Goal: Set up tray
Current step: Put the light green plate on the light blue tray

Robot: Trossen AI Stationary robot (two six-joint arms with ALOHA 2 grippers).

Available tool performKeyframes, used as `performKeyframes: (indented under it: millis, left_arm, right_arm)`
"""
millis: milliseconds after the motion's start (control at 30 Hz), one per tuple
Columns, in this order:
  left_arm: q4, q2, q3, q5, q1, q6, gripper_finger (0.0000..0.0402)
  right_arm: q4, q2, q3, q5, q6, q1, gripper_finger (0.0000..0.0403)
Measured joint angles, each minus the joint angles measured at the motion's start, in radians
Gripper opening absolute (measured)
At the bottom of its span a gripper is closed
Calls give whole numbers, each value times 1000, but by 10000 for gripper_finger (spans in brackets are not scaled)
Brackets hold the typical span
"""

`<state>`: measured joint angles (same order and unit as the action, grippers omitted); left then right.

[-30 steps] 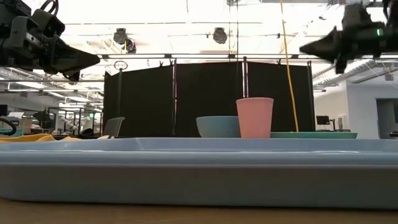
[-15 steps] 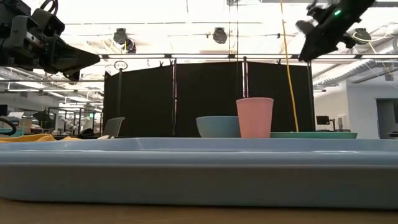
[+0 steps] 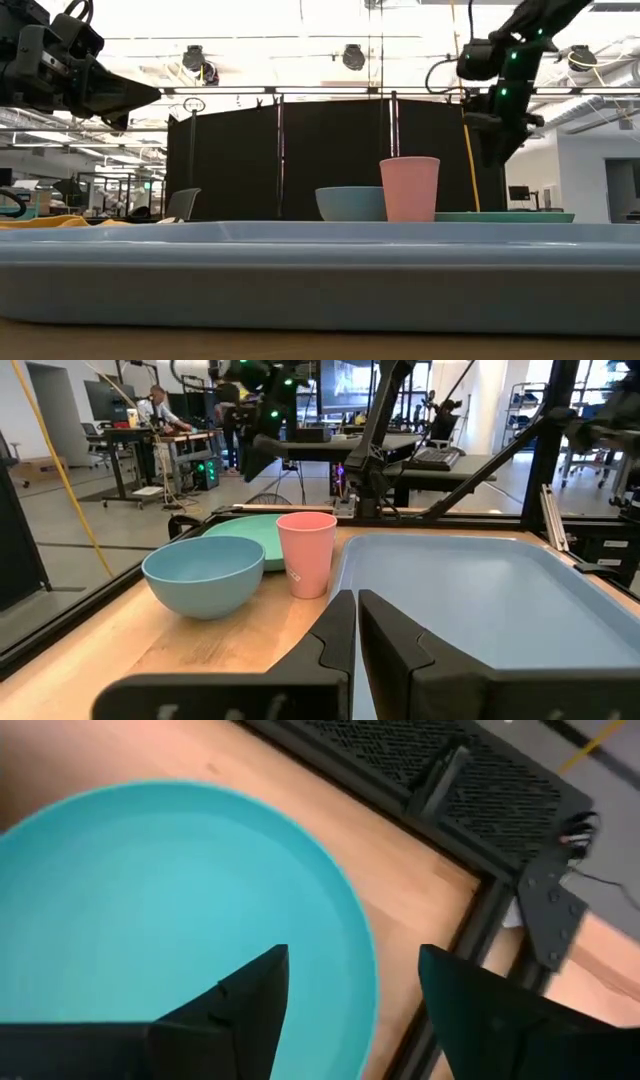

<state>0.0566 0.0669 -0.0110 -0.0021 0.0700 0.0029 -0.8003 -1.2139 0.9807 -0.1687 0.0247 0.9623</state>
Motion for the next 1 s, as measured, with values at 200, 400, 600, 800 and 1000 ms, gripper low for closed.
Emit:
performKeyframes:
  millis: [200, 400, 600, 800, 1000]
  left_arm:
    - [-1, 0, 0, 0, 0, 21, 21]
    - [-2, 0, 0, 0, 0, 20, 21]
    - [-2, 0, 0, 0, 0, -18, 21]
    - [-8, 0, 0, 1, 0, -39, 21]
    - [-8, 0, 0, 1, 0, -36, 21]
  right_arm:
    - [-16, -89, 30, 57, -44, 89, 217]
    - [-29, -174, 60, 88, -25, 115, 215]
    - [35, -207, 60, 73, -105, 116, 208]
    - [99, -231, 60, 161, -131, 105, 191]
    - [1, -372, 134, 170, -168, 116, 174]
